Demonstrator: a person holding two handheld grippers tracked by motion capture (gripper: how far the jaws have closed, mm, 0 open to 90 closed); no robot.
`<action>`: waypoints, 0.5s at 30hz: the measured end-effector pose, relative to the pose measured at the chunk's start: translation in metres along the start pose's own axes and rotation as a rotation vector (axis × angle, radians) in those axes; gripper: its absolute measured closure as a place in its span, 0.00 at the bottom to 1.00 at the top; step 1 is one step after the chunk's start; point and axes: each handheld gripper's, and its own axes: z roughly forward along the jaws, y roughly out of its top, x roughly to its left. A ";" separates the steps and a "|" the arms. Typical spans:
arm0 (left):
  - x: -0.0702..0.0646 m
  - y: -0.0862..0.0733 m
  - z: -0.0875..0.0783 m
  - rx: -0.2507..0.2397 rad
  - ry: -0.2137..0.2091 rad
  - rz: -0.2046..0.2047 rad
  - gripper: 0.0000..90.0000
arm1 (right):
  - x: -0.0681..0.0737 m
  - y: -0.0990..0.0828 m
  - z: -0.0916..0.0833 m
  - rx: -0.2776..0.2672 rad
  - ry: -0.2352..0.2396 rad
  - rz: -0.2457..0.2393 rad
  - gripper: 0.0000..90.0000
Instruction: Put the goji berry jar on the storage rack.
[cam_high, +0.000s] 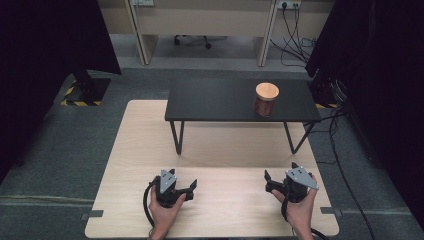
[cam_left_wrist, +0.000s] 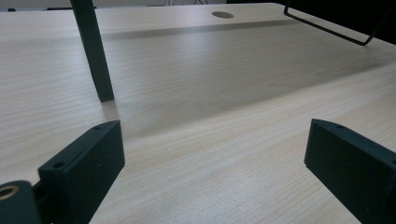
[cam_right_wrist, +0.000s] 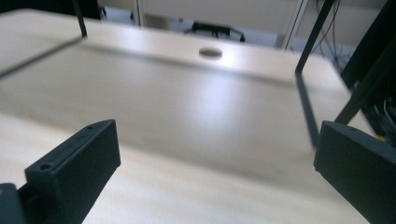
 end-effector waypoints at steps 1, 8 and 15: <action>0.000 0.000 0.000 0.000 0.000 -0.001 0.05 | 0.000 -0.003 0.001 0.013 0.003 -0.003 0.01; 0.000 0.000 0.000 -0.001 -0.001 0.000 0.05 | 0.007 -0.026 0.001 0.032 -0.018 0.006 0.01; 0.000 0.000 0.000 -0.002 0.000 0.001 0.05 | 0.010 -0.037 0.002 0.043 -0.013 0.026 0.01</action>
